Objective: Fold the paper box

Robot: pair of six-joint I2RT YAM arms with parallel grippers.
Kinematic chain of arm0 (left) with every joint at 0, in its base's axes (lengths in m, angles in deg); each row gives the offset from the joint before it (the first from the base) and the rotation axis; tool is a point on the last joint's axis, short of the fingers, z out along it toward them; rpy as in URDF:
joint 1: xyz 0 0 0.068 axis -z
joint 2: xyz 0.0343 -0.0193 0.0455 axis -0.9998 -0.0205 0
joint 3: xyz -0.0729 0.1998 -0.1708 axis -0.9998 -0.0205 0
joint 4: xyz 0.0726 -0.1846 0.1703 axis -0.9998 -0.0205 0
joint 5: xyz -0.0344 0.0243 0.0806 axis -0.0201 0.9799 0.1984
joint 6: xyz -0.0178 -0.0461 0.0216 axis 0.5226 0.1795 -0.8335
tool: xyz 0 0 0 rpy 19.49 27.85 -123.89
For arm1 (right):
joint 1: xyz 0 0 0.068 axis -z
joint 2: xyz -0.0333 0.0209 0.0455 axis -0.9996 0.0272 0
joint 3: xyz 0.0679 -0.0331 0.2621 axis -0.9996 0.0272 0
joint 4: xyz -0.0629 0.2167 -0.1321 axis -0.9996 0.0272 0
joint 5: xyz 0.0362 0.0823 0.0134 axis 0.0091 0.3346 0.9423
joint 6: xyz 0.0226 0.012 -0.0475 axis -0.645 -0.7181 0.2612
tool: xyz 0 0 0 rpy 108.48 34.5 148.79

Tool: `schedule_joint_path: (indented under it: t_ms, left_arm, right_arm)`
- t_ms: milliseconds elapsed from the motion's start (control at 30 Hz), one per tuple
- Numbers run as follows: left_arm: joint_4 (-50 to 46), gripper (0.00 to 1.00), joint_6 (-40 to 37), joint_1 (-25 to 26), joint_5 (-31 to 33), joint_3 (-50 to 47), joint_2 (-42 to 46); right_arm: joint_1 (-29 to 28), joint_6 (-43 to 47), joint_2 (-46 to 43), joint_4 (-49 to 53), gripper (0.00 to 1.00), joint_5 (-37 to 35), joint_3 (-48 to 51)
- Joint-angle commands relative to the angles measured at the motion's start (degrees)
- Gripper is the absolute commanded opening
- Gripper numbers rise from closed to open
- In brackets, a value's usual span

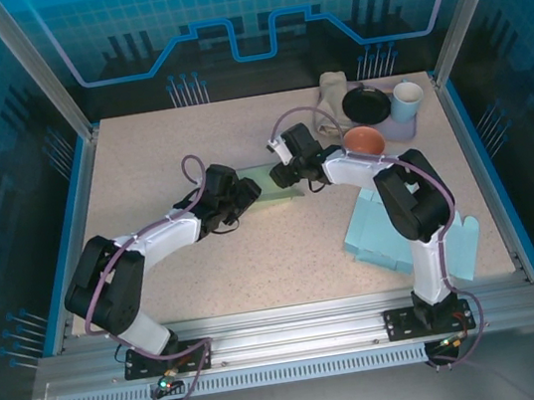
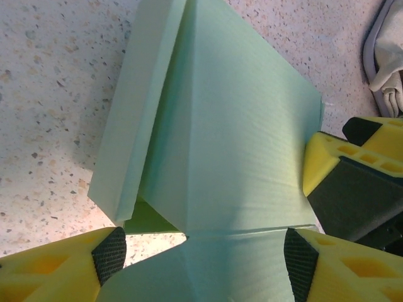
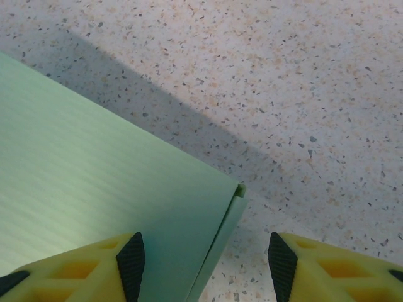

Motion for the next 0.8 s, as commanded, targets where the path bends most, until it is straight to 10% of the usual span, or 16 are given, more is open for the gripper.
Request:
schedule_joint_path:
  t_ms: [0, 767]
  left_arm:
    - [1.3, 0.72, 1.7, 0.3, -3.0, -1.0, 0.1]
    - [-4.6, 0.83, -1.2, 0.3, 1.9, -1.4, 3.1]
  right_arm:
    - [-0.8, -1.1, 2.1, 1.8, 0.58, -2.6, -1.0]
    - [-2.3, -3.8, 2.5, 4.9, 0.57, -5.7, -0.6]
